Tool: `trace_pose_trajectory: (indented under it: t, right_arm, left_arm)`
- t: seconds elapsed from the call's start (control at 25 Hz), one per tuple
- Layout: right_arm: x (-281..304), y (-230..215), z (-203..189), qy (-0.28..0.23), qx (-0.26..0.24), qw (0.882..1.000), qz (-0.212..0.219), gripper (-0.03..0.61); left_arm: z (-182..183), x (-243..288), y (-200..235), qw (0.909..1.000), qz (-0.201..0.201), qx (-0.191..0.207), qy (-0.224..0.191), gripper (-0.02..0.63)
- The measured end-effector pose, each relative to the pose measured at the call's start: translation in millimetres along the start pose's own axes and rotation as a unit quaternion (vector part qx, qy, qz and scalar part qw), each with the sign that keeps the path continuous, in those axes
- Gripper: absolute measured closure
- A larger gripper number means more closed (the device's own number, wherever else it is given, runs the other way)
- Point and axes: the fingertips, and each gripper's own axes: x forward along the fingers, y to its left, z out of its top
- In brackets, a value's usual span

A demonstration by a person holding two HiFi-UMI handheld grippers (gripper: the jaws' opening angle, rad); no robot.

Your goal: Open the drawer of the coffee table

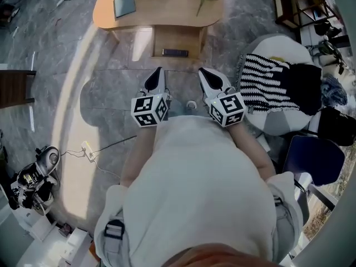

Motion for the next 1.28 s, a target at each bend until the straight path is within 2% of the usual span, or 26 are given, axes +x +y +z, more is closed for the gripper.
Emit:
trace_pose_trajectory:
  t: [0.28, 1.28]
  right_arm:
    - [-14, 4, -4, -0.008, 0.001, 1.0, 0.016, 0.579]
    - [-14, -21, 11, -0.033, 0.015, 0.999, -0.01, 0.58]
  left_arm:
    - [-12, -10, -17, 1.0, 0.0, -0.003, -0.002, 0.614]
    - [5, 7, -32, 0.9996, -0.023, -0.002, -0.017, 0.614]
